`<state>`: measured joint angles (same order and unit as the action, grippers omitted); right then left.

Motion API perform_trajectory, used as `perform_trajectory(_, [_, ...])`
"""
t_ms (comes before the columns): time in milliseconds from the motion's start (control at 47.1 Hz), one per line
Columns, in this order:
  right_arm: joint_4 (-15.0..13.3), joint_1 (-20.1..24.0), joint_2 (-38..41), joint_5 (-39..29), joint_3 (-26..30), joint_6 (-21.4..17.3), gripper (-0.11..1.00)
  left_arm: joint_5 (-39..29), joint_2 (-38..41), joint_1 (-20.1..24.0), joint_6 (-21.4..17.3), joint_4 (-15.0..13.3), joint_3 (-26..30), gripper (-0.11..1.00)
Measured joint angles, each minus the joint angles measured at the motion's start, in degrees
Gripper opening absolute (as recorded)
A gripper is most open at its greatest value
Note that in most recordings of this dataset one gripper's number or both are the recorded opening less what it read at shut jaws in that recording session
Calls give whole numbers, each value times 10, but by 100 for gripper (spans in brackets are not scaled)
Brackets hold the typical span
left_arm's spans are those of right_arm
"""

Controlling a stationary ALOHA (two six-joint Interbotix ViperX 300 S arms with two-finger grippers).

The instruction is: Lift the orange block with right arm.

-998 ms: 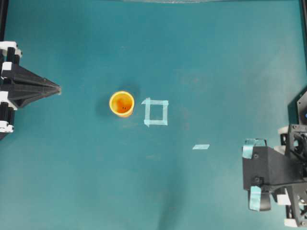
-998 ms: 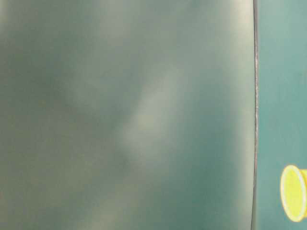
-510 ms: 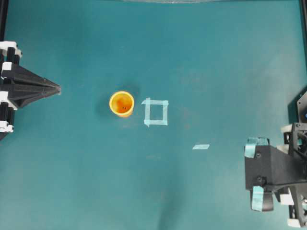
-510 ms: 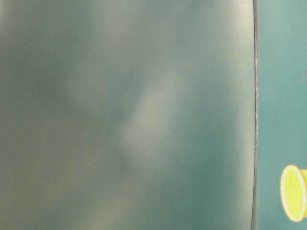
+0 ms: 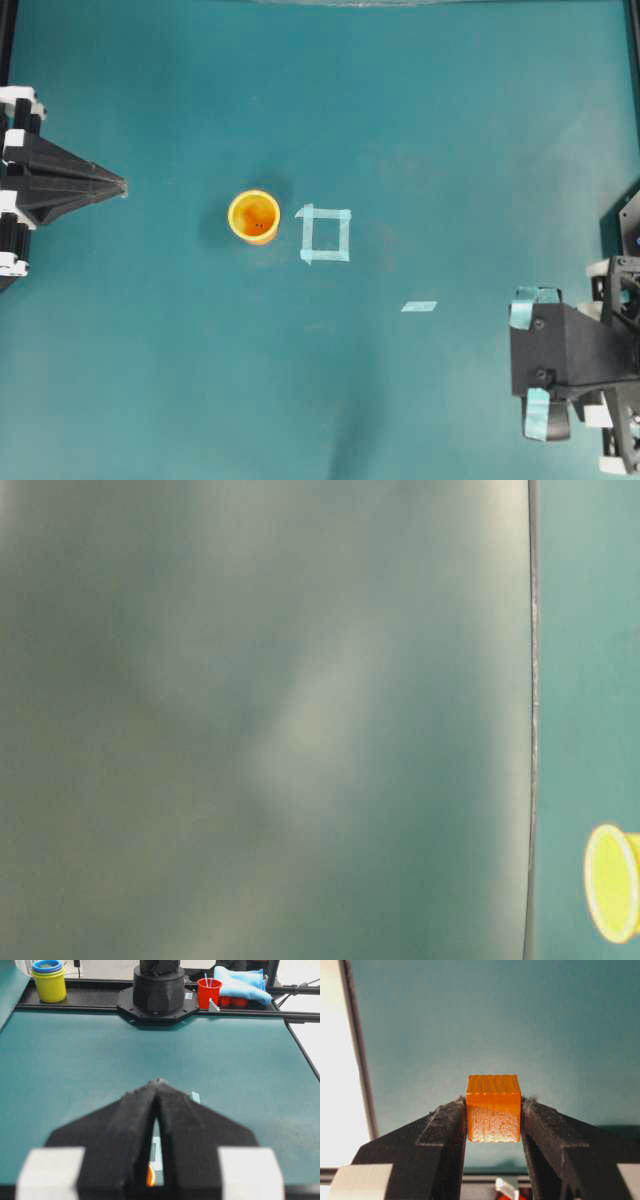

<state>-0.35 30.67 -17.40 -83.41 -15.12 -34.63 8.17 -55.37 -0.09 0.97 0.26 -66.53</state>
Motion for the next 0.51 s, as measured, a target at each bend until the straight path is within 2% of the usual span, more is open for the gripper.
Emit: perform_trajectory(510, [0, 0, -11, 0, 0, 1, 39, 0, 0, 0, 0, 0, 0, 1])
